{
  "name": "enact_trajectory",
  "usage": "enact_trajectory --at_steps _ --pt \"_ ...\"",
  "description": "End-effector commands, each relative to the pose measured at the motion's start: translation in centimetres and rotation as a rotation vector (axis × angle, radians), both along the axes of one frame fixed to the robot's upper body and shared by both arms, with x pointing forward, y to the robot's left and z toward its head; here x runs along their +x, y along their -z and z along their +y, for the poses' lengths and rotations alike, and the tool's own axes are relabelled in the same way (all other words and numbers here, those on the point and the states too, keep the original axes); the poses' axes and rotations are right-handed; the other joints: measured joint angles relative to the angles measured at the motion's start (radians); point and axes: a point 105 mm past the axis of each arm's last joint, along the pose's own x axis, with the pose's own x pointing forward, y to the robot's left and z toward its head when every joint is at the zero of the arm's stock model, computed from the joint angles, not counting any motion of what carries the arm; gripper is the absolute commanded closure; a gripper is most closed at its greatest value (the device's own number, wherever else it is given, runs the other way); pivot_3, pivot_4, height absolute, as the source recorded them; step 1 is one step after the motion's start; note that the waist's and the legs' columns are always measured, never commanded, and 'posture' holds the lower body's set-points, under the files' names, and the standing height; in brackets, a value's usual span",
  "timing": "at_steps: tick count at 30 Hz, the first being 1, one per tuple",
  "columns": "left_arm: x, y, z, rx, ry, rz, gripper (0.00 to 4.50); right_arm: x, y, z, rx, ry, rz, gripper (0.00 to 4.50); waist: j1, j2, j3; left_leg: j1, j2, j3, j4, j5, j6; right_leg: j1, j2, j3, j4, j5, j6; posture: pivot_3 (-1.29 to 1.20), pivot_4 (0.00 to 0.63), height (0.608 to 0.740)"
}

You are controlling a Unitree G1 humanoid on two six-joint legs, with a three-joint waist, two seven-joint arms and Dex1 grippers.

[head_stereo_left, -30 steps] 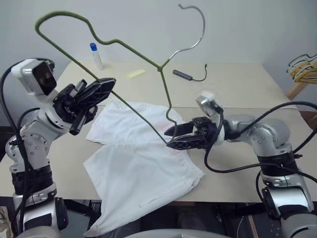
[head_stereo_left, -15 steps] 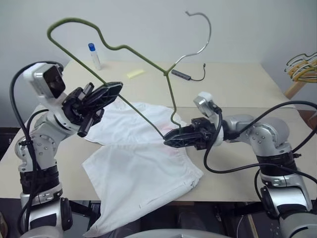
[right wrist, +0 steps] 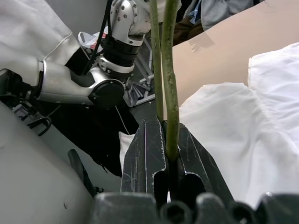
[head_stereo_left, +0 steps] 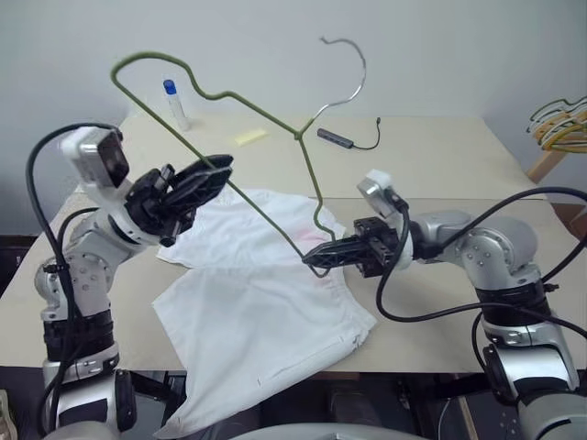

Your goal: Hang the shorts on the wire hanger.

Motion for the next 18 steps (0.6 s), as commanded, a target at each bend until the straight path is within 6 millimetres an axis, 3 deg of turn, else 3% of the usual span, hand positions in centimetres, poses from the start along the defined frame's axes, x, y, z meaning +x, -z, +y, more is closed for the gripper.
enact_trajectory --at_steps 1,3,7,12,16,18 --pt "1.0 1.9 -0.4 0.169 -0.084 0.03 2.0 0.2 -1.5 -0.7 0.061 0.041 -0.042 4.5 0.0 0.0 0.0 0.0 0.0 0.0 0.0 0.0 0.0 0.0 0.0 0.0 0.0 0.0 0.0 0.02 0.0 0.74" --pt "1.4 3.3 -0.4 0.259 -0.115 0.051 1.33 0.3 -1.6 -1.2 0.066 0.07 -0.029 4.5 0.001 0.0 0.0 0.0 0.0 0.0 0.0 0.0 0.0 0.0 0.0 0.0 0.0 0.0 0.0 0.02 0.0 0.74" --pt "1.8 6.7 0.3 0.488 -0.181 0.058 0.03 -0.4 -0.4 -4.6 0.009 0.168 0.044 4.5 0.009 0.0 0.0 -0.001 0.0 0.0 0.0 0.0 0.0 0.0 0.0 0.0 -0.001 0.0 0.0 0.02 0.0 0.74" --pt "1.7 8.1 1.1 0.608 -0.212 0.033 0.03 -1.0 3.1 -9.2 -0.175 0.357 0.187 4.5 0.006 0.0 0.0 -0.002 0.0 0.001 0.0 0.0 0.0 -0.001 -0.001 0.0 -0.002 0.0 0.0 0.01 0.0 0.74" --pt "1.1 8.9 0.9 0.665 -0.17 0.028 0.03 -2.5 6.0 -12.6 -0.329 0.467 0.313 4.5 0.004 0.0 0.0 -0.002 0.0 0.001 0.0 0.0 0.0 -0.001 -0.001 0.0 -0.002 0.0 0.0 -0.01 0.0 0.74" --pt "0.8 9.1 0.6 0.677 -0.138 0.031 0.03 -3.8 6.9 -14.1 -0.358 0.451 0.469 4.5 -0.002 0.0 0.0 -0.002 0.0 0.002 0.0 0.0 0.0 -0.001 -0.001 0.001 -0.002 -0.001 0.001 -0.01 0.0 0.74"
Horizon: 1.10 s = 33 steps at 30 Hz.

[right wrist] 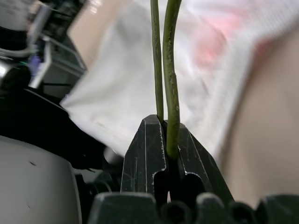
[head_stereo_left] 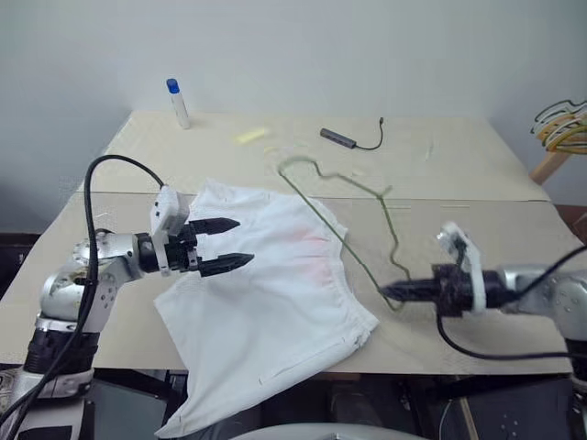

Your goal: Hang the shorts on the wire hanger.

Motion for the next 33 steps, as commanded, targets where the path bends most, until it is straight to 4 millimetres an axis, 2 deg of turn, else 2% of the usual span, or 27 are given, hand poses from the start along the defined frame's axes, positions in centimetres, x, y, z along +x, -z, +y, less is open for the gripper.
enact_trajectory --at_steps 1,3,5,9,13,17,22,27,33 --pt "-0.6 -0.5 -0.7 0.027 0.066 -0.035 0.03 -1.3 0.0 -2.2 0.016 0.024 0.187 4.5 -0.007 0.0 0.0 0.0 0.0 0.001 0.0 0.0 0.0 0.0 0.0 0.001 0.0 0.0 0.001 -0.01 0.0 0.74" --pt "-0.5 -0.5 -0.9 0.029 0.067 -0.039 0.03 -1.8 0.4 -3.6 0.049 0.078 0.332 4.5 -0.011 0.0 0.0 0.002 0.0 0.002 0.0 0.0 0.0 0.001 0.0 0.002 -0.001 0.0 0.001 -0.01 0.0 0.74" --pt "-0.4 -0.6 -1.0 0.03 0.065 -0.041 0.03 -1.7 0.7 -4.7 0.071 0.121 0.396 4.5 -0.016 -0.001 0.0 0.003 0.001 0.001 0.0 0.0 0.0 0.002 0.001 0.001 -0.001 0.0 0.001 -0.01 0.0 0.74" --pt "-0.4 -0.6 -0.6 0.048 0.057 -0.049 0.03 -1.5 1.6 -6.6 0.023 0.173 0.409 4.5 -0.024 0.0 0.0 0.002 0.001 0.001 0.0 0.0 0.0 0.002 0.001 0.001 -0.001 0.0 0.001 0.0 0.0 0.74" --pt "-0.1 -1.0 -0.6 0.043 0.044 -0.061 0.03 -1.4 2.0 -7.5 -0.003 0.191 0.409 4.5 -0.024 0.0 0.0 0.002 0.0 0.001 0.0 0.0 0.0 0.002 0.0 0.001 -0.001 -0.002 0.005 0.0 0.0 0.74" --pt "-0.3 -1.0 -0.8 0.043 0.057 -0.067 0.03 -1.6 2.3 -7.7 -0.006 0.189 0.411 4.5 -0.024 0.0 0.0 0.002 0.0 0.001 0.0 0.0 0.0 0.002 0.0 0.001 -0.001 -0.002 0.005 -0.01 0.0 0.74" --pt "-0.2 -0.8 -1.2 0.039 0.069 -0.061 0.03 -2.1 1.9 -6.9 0.032 0.142 0.408 4.5 -0.024 0.0 0.0 0.002 0.0 0.001 0.0 0.0 0.0 0.002 0.0 0.001 -0.001 -0.002 0.005 -0.02 0.0 0.74" --pt "-0.1 -1.0 -1.5 0.029 0.078 -0.062 0.03 -2.6 2.3 -6.2 0.027 0.115 0.418 4.5 -0.024 0.0 0.0 0.002 0.0 0.001 0.0 0.0 0.0 0.002 0.0 0.001 -0.001 -0.002 0.005 -0.02 0.0 0.74" --pt "0.0 -0.8 -1.5 0.036 0.08 -0.06 0.03 -3.2 1.6 -5.8 0.05 0.067 0.392 4.5 -0.025 0.0 0.0 0.002 0.0 0.001 0.0 0.0 0.0 0.002 0.0 0.001 -0.001 -0.002 0.005 -0.03 0.0 0.74"
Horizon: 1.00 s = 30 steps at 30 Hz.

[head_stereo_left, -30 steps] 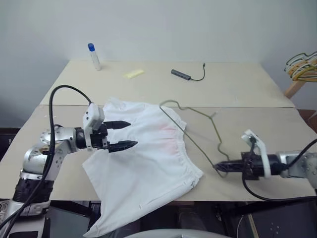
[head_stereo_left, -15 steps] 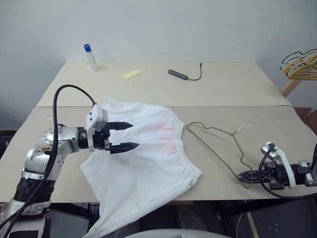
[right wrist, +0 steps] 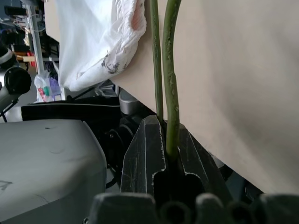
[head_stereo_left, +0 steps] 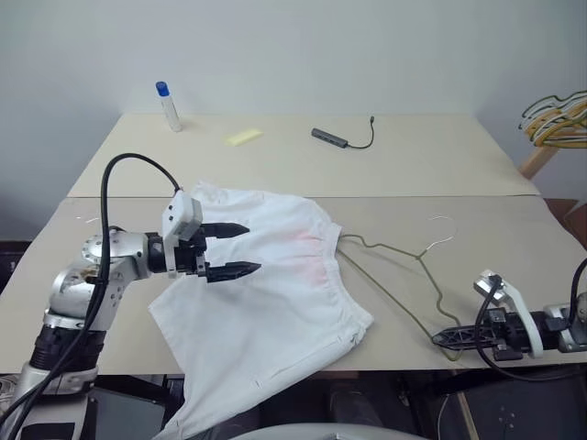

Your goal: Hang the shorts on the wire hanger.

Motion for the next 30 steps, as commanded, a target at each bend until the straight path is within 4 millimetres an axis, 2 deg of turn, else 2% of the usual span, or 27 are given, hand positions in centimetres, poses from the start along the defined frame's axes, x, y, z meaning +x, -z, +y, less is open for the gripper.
enact_trajectory --at_steps 1,7,13,17,23,30 --pt "0.2 -0.9 -0.3 0.0 0.015 -0.048 0.03 0.3 -2.1 0.4 0.062 -0.037 -0.078 4.5 0.0 0.0 0.0 0.0 0.0 0.0 0.0 0.0 0.0 0.0 0.0 0.0 0.0 0.0 0.0 -0.03 0.0 0.74" --pt "0.2 -1.6 -0.7 -0.038 0.014 -0.06 0.03 0.6 -2.2 1.2 0.078 -0.079 -0.083 4.5 -0.001 0.0 0.0 0.001 0.0 0.0 0.0 0.0 0.0 0.0 0.0 0.0 0.0 0.0 0.0 -0.01 0.0 0.74" --pt "0.2 -1.2 -0.3 -0.017 -0.015 -0.068 0.03 3.0 -0.9 1.7 0.047 -0.061 -0.074 4.5 -0.001 0.0 0.0 0.002 0.0 0.0 0.0 0.0 0.0 0.001 0.0 0.0 0.001 0.0 0.0 0.02 0.0 0.74" --pt "0.0 -1.4 -0.3 -0.021 -0.022 -0.075 0.03 4.0 -0.1 1.7 0.038 -0.075 -0.068 4.5 0.005 0.0 0.0 0.001 0.0 0.0 0.0 0.0 0.0 0.001 0.0 0.0 0.0 0.003 -0.005 0.04 0.0 0.74" --pt "-0.3 -1.1 -0.3 -0.007 -0.042 -0.082 0.03 4.8 -0.1 2.6 0.071 -0.165 -0.074 4.5 0.023 0.0 0.0 0.002 0.0 0.0 0.0 0.0 0.0 0.001 0.0 0.0 0.001 0.003 -0.005 0.07 0.0 0.74" --pt "-0.3 -1.3 -0.4 -0.043 -0.063 -0.084 0.03 7.1 0.8 2.6 0.041 -0.142 -0.073 4.5 0.031 0.0 0.0 0.002 0.0 -0.001 0.0 0.0 0.0 0.001 0.0 0.0 0.002 0.003 -0.006 0.09 0.0 0.74"
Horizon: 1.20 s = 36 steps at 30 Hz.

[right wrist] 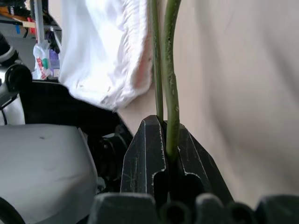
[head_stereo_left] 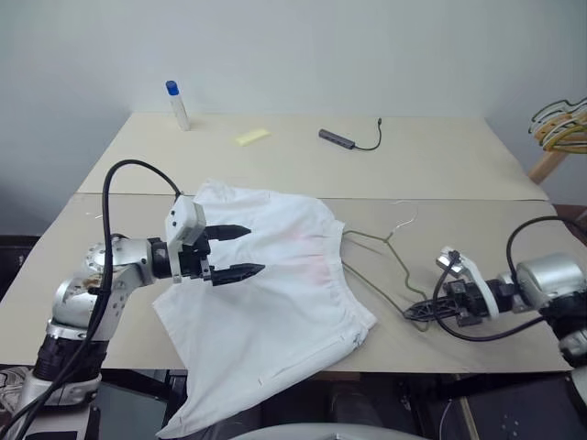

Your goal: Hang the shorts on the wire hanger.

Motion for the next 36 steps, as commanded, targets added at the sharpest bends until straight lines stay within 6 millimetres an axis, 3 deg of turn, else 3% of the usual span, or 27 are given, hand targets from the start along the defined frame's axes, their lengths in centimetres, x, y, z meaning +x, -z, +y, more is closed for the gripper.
enact_trajectory --at_steps 1,6,10,17,21,25,29,31,36 --pt "0.0 -1.5 -0.2 -0.019 -0.002 -0.063 0.03 1.1 -0.7 0.2 0.029 -0.02 -0.034 4.5 0.002 0.0 0.0 0.0 0.0 0.0 0.0 0.0 0.0 0.0 0.0 0.0 0.0 0.0 0.0 0.1 0.0 0.74" --pt "-0.1 -1.5 -0.2 -0.028 -0.009 -0.068 0.03 3.2 -1.7 0.0 0.042 0.042 -0.101 4.5 0.01 0.0 0.0 0.0 0.0 0.0 0.0 0.0 0.0 0.0 0.0 0.0 0.002 0.0 0.0 0.11 0.0 0.74" --pt "-0.2 -1.5 0.1 -0.02 -0.013 -0.07 0.03 3.8 -3.0 -0.2 0.049 0.054 -0.173 4.5 0.022 0.0 0.0 0.0 0.0 -0.001 0.0 0.0 0.0 -0.001 0.0 0.0 0.002 0.0 -0.001 0.1 0.0 0.74" --pt "0.5 -2.1 -0.4 -0.04 -0.001 -0.095 0.03 3.9 -4.3 2.4 -0.061 -0.093 -0.45 4.5 0.023 0.0 0.0 0.0 0.0 -0.001 0.0 0.0 0.0 -0.001 0.0 -0.001 0.003 0.0 0.0 0.06 0.0 0.74" --pt "2.2 -4.5 -0.3 -0.06 -0.053 -0.203 0.03 4.2 -5.6 3.7 -0.132 -0.139 -0.637 4.5 0.023 0.0 0.0 0.0 0.0 -0.001 0.0 0.0 0.0 -0.001 0.0 -0.001 0.003 0.0 0.0 0.05 0.0 0.74" --pt "2.8 -9.6 0.3 -0.124 -0.054 -0.341 0.03 4.6 -7.0 4.8 -0.207 -0.181 -0.768 4.5 0.02 0.0 0.0 -0.001 0.0 -0.001 0.001 0.0 0.0 -0.002 0.0 -0.001 0.003 0.0 0.0 0.04 0.0 0.74" --pt "3.0 -13.0 1.3 -0.127 -0.039 -0.435 0.03 4.7 -7.6 5.5 -0.318 -0.28 -0.897 4.5 0.008 0.0 0.0 -0.002 -0.001 -0.001 0.001 0.0 0.0 -0.002 -0.001 -0.001 0.002 0.0 0.0 0.04 0.0 0.74" --pt "3.1 -13.6 1.9 -0.092 -0.014 -0.447 0.03 4.9 -7.9 6.1 -0.335 -0.315 -0.941 4.5 0.004 0.0 0.0 -0.003 -0.001 -0.001 0.001 0.0 0.0 -0.003 -0.001 -0.001 0.003 0.0 0.0 0.05 0.0 0.74" --pt "3.3 -12.0 3.3 0.083 0.097 -0.393 0.03 4.7 -8.4 7.9 -0.372 -0.436 -1.04 4.5 -0.005 0.0 0.0 -0.002 0.0 -0.001 0.0 0.0 0.0 -0.003 0.001 -0.001 0.004 0.0 0.0 0.06 0.0 0.74"
